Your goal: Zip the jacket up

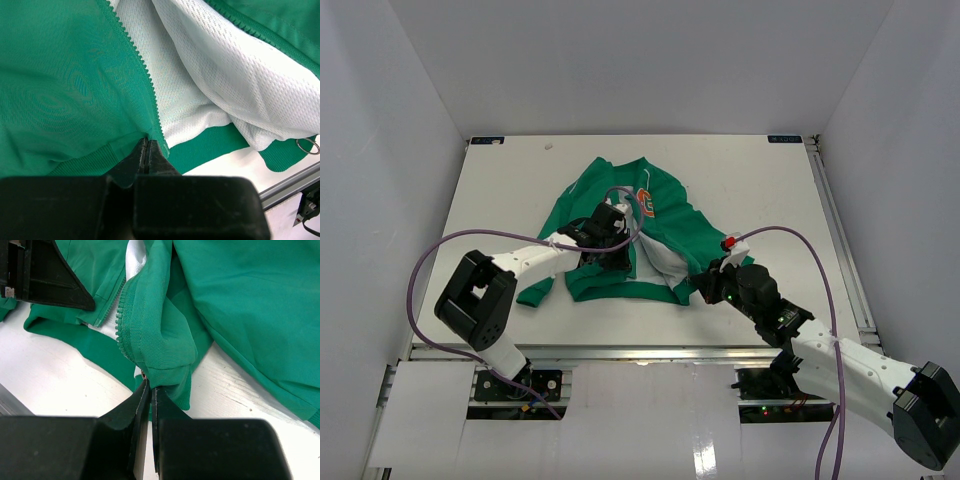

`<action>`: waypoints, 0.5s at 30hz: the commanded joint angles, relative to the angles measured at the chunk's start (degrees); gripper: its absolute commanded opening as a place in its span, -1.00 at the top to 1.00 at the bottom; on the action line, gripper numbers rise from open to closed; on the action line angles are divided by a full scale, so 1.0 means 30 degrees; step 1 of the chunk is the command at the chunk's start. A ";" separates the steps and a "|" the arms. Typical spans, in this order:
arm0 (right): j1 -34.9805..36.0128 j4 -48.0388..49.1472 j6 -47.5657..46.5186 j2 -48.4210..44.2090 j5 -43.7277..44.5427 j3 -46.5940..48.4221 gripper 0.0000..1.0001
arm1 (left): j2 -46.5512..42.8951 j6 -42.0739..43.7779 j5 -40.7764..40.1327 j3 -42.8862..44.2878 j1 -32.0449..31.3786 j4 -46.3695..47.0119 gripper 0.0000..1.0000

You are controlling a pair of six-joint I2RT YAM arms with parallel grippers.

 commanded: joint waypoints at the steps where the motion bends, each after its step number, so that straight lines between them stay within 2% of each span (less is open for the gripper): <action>1: -0.0045 0.0430 -0.0200 -0.0042 0.0042 0.0268 0.84 | -0.1304 0.0018 0.0668 -0.0481 0.0048 0.1339 1.00; 7: -0.0045 0.1682 -0.0502 0.0633 -0.2428 0.0359 0.85 | -0.3460 0.0925 0.2990 -0.3071 0.0052 0.5612 1.00; 12: -0.0021 0.3207 -0.0518 0.2063 -0.5186 0.0881 0.84 | -0.5651 0.1784 0.3630 -0.5471 0.0083 0.9320 1.00; 15: -0.0044 0.4004 -0.0417 0.2913 -0.6151 0.1100 0.84 | -0.6874 0.1986 0.3769 -0.7878 0.0124 1.2645 1.00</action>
